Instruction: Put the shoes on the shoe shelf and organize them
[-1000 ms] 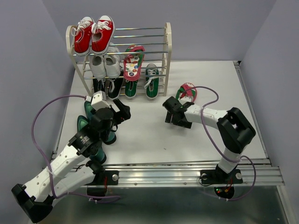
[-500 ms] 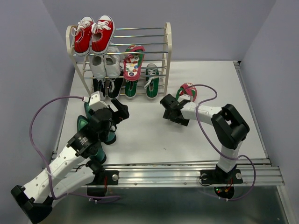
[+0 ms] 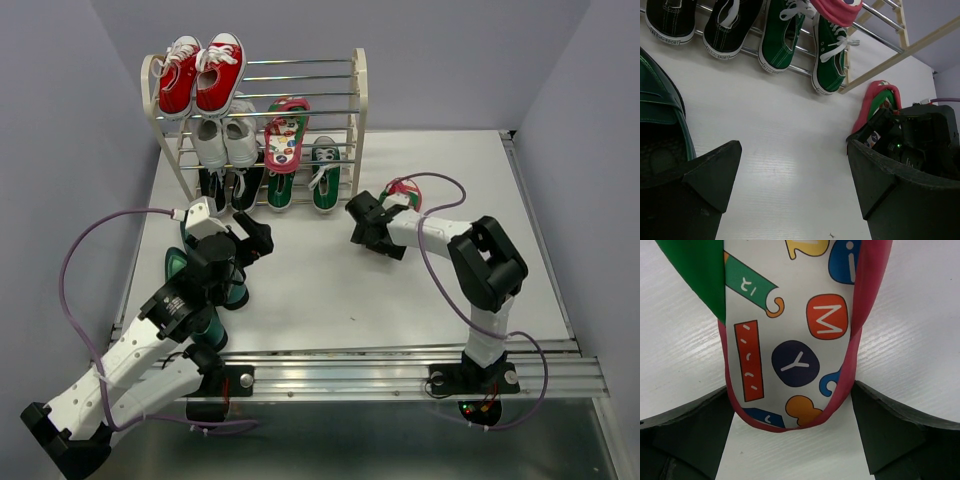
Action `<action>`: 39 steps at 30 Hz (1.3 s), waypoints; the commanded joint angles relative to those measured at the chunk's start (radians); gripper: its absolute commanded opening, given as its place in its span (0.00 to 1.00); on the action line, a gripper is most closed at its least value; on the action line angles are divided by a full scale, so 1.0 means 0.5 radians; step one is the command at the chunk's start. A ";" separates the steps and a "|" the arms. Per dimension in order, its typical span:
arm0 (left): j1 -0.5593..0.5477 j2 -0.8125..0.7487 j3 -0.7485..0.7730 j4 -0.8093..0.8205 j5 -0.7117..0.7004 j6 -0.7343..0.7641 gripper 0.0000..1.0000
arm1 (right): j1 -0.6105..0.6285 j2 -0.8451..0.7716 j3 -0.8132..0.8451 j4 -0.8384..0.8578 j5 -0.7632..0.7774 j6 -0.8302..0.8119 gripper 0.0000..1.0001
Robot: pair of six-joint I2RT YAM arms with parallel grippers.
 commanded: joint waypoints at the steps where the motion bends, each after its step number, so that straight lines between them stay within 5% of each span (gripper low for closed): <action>1: 0.008 -0.019 -0.028 0.046 -0.060 0.041 0.99 | -0.058 0.050 0.091 0.127 0.193 -0.057 1.00; 35: 0.011 -0.077 -0.049 0.058 -0.023 0.028 0.99 | -0.564 0.402 0.456 -0.005 -0.291 -0.563 1.00; 39: 0.008 -0.095 -0.055 0.052 -0.020 0.016 0.99 | -0.586 0.455 0.487 -0.008 -0.331 -0.600 0.91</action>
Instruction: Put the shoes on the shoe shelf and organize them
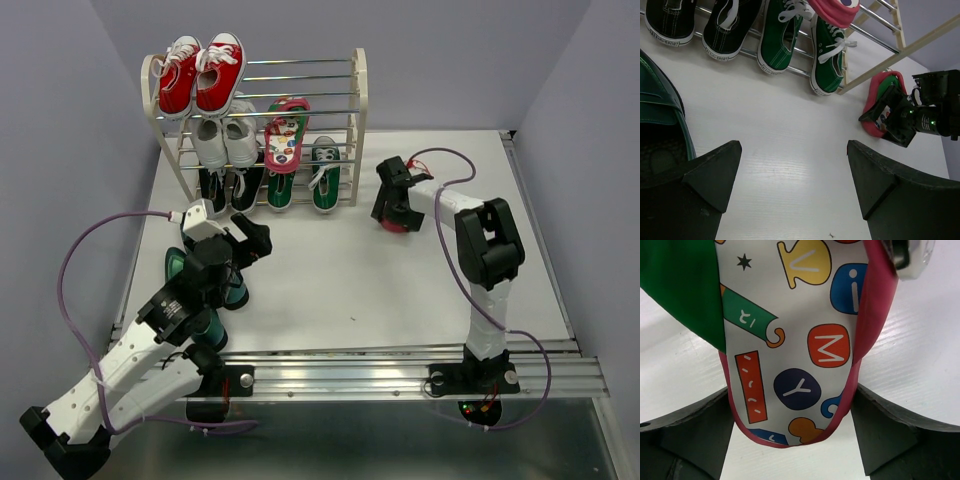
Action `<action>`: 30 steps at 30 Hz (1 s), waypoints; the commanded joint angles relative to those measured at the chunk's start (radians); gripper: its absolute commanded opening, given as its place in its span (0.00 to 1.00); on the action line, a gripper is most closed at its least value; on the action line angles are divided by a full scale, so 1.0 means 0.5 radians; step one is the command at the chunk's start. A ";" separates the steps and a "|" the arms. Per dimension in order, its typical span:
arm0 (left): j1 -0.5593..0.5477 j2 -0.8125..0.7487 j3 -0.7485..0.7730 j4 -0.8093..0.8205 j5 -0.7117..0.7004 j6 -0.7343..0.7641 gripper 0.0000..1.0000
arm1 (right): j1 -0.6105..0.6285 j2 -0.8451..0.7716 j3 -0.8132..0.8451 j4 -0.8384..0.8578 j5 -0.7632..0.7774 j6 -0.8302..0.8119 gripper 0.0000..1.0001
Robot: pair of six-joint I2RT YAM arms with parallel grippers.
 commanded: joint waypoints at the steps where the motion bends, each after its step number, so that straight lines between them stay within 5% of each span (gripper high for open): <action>1: 0.011 -0.053 -0.025 0.035 -0.022 -0.001 0.99 | -0.107 0.168 0.017 0.082 0.017 -0.074 0.88; 4: 0.008 -0.056 -0.025 0.035 -0.019 -0.004 0.98 | -0.125 0.207 0.023 0.079 -0.048 -0.096 0.72; 6: 0.011 -0.056 -0.022 0.026 -0.016 -0.007 0.97 | -0.125 0.220 0.026 0.085 -0.048 -0.099 0.48; 10: 0.011 -0.066 -0.022 0.008 -0.013 -0.016 0.93 | -0.125 0.238 0.050 0.088 -0.039 -0.154 0.19; 11: 0.011 -0.066 -0.022 0.005 -0.010 -0.019 0.93 | -0.125 0.223 0.054 0.101 -0.045 -0.184 0.01; 15: 0.008 -0.081 -0.032 -0.004 -0.010 -0.038 0.92 | -0.125 0.013 -0.059 0.260 0.001 -0.335 0.01; 24: 0.011 -0.026 -0.035 0.029 0.045 -0.038 0.91 | -0.125 -0.807 -0.865 0.981 -0.207 -0.807 0.01; 30: 0.011 0.002 -0.029 0.042 0.091 -0.041 0.91 | -0.082 -1.166 -1.287 1.242 -0.336 -0.826 0.01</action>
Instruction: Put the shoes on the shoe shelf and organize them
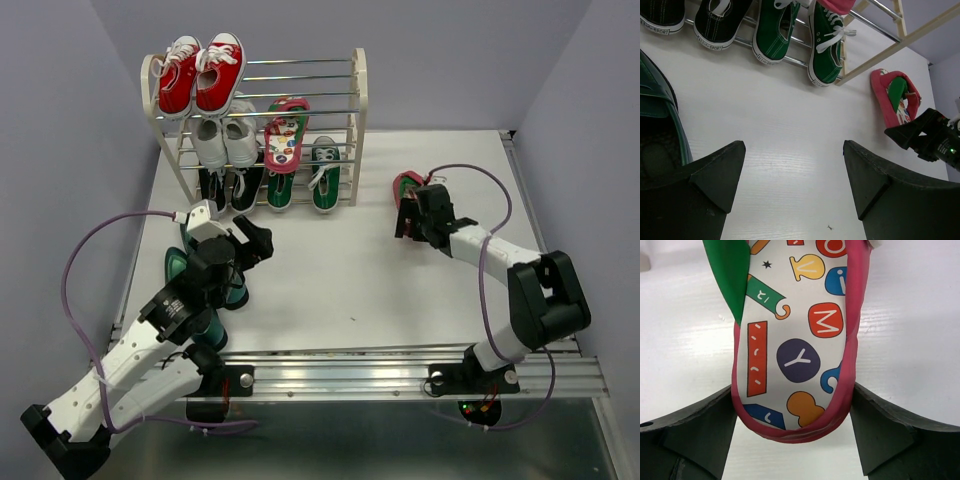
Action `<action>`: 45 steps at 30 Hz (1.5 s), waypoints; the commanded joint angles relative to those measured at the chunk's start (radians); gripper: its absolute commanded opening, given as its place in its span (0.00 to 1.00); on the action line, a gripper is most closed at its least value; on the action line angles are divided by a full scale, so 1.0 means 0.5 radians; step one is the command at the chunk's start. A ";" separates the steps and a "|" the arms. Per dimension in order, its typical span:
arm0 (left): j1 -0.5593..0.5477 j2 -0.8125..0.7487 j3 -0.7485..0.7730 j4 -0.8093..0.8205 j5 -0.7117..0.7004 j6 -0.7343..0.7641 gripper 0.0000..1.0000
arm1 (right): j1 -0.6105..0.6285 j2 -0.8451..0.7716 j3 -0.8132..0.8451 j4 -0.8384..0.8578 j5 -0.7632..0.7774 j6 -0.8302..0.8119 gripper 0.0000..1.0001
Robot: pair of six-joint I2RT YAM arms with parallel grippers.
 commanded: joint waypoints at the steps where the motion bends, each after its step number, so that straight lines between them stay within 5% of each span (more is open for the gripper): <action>1: 0.011 0.009 -0.011 0.058 0.031 -0.002 0.91 | 0.059 -0.249 -0.216 0.386 -0.133 -0.090 0.01; 6: 0.011 0.013 -0.017 0.079 0.059 -0.005 0.90 | 0.108 -0.473 -0.327 0.328 -0.007 -0.164 0.01; 14: 0.011 0.000 -0.035 0.067 0.092 -0.032 0.91 | 0.277 -0.510 -0.440 -0.248 -0.255 0.312 0.01; 17: 0.011 0.006 -0.033 0.058 0.083 -0.026 0.91 | 0.295 -0.516 -0.468 -0.371 -0.289 0.410 0.11; 19: 0.011 0.019 -0.020 0.055 0.077 -0.017 0.90 | 0.295 -0.525 -0.453 -0.411 -0.274 0.438 0.31; 22: 0.011 0.028 -0.014 0.061 0.071 -0.017 0.91 | 0.295 -0.525 -0.394 -0.439 -0.274 0.438 0.47; 23: 0.011 0.028 -0.017 0.064 0.074 -0.017 0.91 | 0.295 -0.519 -0.376 -0.451 -0.262 0.438 0.60; 24: 0.011 0.025 -0.017 0.064 0.074 -0.020 0.90 | 0.295 -0.495 -0.358 -0.479 -0.265 0.429 0.92; 25: 0.011 0.022 -0.020 0.061 0.071 -0.023 0.90 | 0.295 -0.482 -0.342 -0.488 -0.255 0.435 1.00; 45: 0.011 -0.003 -0.017 0.012 0.000 -0.048 0.91 | 0.400 -0.185 -0.038 -0.565 -0.050 0.220 1.00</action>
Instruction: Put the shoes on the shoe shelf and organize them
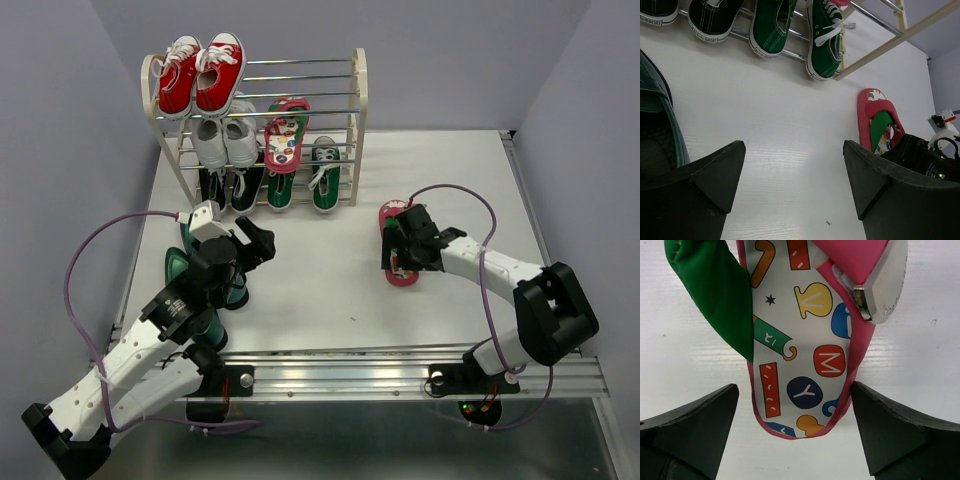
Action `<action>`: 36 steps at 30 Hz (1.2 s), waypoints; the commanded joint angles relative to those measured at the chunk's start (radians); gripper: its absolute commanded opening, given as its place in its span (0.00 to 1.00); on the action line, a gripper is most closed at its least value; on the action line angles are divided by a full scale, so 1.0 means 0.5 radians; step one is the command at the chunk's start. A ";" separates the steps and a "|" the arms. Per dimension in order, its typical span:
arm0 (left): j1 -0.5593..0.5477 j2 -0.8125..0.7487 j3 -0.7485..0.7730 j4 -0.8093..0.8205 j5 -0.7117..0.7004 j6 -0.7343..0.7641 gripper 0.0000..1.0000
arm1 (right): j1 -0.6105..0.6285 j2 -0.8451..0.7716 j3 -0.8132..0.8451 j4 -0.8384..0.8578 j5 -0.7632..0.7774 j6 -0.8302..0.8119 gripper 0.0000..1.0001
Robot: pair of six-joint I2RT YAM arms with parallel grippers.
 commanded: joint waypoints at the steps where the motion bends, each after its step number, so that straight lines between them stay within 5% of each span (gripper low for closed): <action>1: 0.011 -0.023 -0.002 0.018 -0.062 -0.012 0.91 | 0.068 0.066 0.122 0.006 0.065 -0.073 1.00; 22: 0.011 -0.038 0.010 -0.021 -0.117 -0.012 0.91 | 0.068 0.401 0.208 0.000 0.344 0.127 0.98; 23: 0.011 -0.038 0.013 -0.021 -0.117 -0.012 0.91 | 0.068 0.404 0.205 0.003 0.338 0.124 0.94; 26: 0.011 -0.041 0.017 -0.018 -0.117 -0.009 0.91 | 0.068 0.373 0.193 0.021 0.319 0.108 0.51; 27: 0.011 -0.044 0.017 -0.018 -0.117 -0.009 0.91 | 0.068 0.334 0.193 0.021 0.325 0.102 0.26; 29: 0.011 -0.044 0.017 -0.018 -0.120 -0.009 0.91 | 0.068 0.275 0.189 0.018 0.322 0.075 0.09; 31: 0.011 -0.044 0.017 -0.018 -0.120 -0.009 0.91 | 0.068 0.144 0.196 0.027 0.274 -0.041 0.01; 36: 0.011 -0.038 0.014 -0.009 -0.124 -0.009 0.91 | 0.086 -0.252 0.186 0.061 0.032 -0.238 0.01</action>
